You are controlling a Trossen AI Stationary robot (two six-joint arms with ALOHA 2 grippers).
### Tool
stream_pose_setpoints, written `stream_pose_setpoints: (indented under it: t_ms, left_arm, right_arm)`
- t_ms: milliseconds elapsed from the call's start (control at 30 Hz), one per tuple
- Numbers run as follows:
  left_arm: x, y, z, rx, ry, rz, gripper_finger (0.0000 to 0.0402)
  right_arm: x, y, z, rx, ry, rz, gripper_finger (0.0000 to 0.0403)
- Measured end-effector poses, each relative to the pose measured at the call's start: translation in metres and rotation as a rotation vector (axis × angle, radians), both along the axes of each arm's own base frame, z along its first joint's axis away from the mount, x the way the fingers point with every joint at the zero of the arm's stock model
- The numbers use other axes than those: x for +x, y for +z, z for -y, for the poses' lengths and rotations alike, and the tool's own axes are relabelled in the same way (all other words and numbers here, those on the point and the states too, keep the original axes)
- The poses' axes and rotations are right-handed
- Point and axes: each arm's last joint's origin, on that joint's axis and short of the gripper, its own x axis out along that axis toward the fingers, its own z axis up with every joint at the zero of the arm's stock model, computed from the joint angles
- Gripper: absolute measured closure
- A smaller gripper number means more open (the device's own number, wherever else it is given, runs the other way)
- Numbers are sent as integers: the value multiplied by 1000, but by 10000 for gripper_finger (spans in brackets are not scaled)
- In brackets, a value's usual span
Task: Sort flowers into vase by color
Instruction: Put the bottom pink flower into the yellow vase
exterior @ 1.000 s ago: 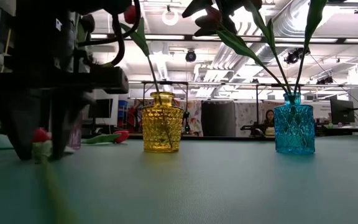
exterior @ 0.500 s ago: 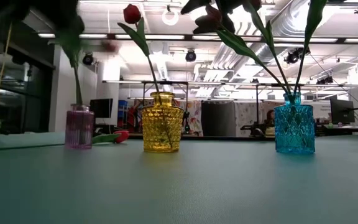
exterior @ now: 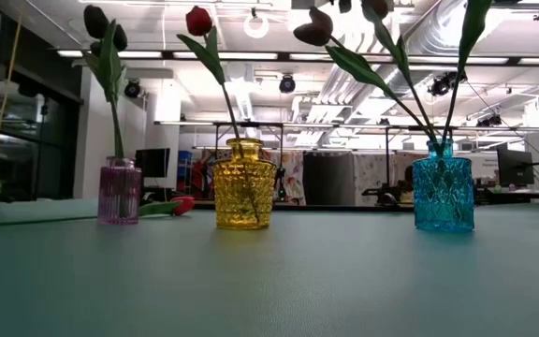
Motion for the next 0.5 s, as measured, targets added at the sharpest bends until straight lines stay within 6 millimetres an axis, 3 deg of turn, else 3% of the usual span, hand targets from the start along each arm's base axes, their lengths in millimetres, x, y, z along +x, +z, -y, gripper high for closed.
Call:
stream_pose_setpoints:
  t_ms: [167,333,500]
  left_arm:
    - [30,2,-20,187,48,-3,401]
    - [64,-26,-30,222,80,-59,401]
    - [89,-45,-30,207,98,7,401]
  right_arm:
    - [-2,7,0,-10,0,64,78]
    - [-8,16,-1,-18,0,116,78]
    - [-15,21,-2,-30,-1,130,78]
